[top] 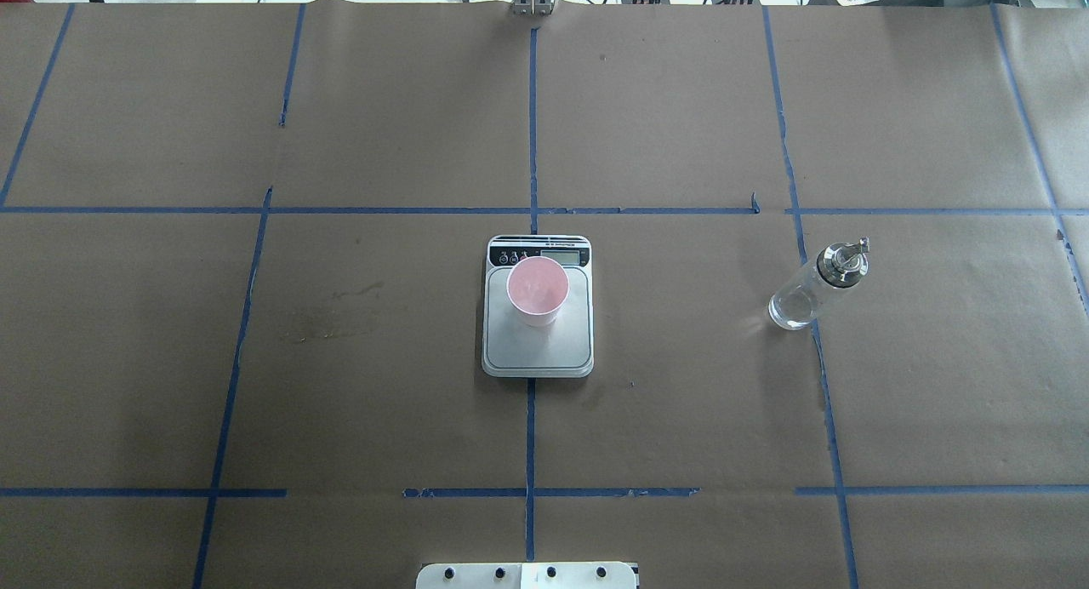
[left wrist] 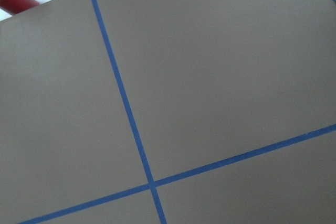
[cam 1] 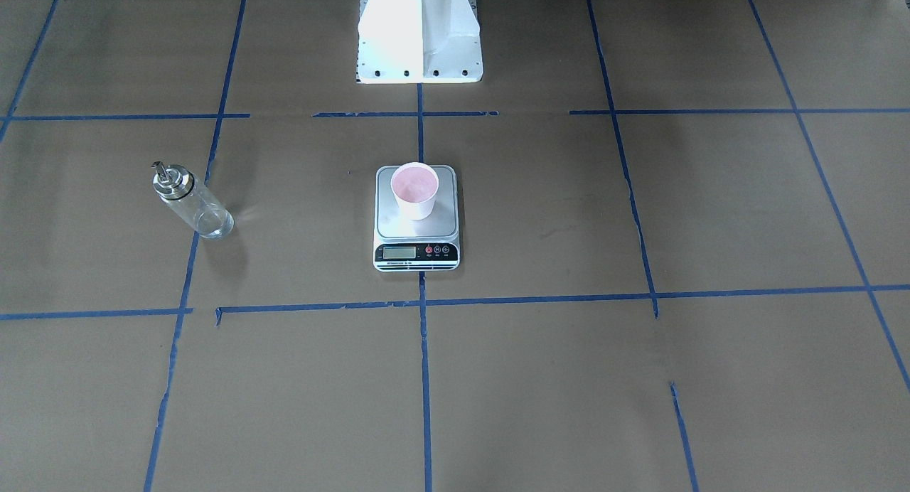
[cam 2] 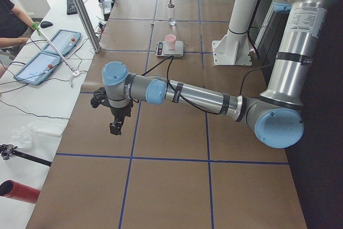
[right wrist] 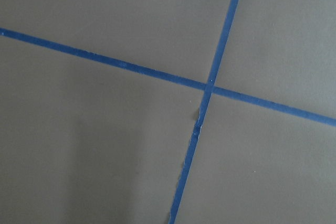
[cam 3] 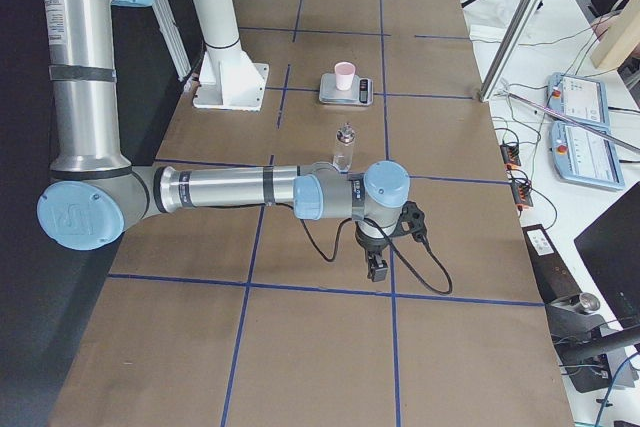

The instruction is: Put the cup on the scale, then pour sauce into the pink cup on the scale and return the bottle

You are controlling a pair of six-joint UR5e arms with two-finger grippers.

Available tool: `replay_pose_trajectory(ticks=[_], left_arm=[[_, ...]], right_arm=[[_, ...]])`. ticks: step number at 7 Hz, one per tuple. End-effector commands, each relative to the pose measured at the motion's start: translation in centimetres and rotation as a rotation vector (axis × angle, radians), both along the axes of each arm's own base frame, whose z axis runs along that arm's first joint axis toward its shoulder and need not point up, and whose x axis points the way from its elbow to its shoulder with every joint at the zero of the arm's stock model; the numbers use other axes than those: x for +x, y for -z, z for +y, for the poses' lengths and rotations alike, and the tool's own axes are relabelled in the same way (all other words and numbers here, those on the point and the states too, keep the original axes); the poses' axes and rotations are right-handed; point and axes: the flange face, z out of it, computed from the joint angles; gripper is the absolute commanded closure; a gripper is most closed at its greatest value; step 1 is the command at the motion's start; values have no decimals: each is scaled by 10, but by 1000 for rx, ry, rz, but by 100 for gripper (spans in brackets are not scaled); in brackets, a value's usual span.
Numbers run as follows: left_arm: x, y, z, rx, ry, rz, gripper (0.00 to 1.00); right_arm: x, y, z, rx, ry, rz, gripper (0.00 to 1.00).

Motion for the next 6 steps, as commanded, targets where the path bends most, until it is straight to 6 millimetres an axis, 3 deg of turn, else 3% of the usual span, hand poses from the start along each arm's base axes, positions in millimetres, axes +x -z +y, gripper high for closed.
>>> replay_pose_trajectory(ticks=[1, 2, 3, 6], left_arm=[[-1, -19, 40, -77, 0, 61, 0], [1, -6, 43, -22, -4, 74, 0], [3, -28, 40, -49, -11, 74, 0], [3, -37, 42, -61, -13, 56, 0]], right_arm=[[5, -15, 13, -48, 19, 0, 0], [4, -19, 17, -65, 9, -4, 0], [4, -14, 13, -54, 9, -5, 0], [3, -12, 13, -52, 10, -19, 0]])
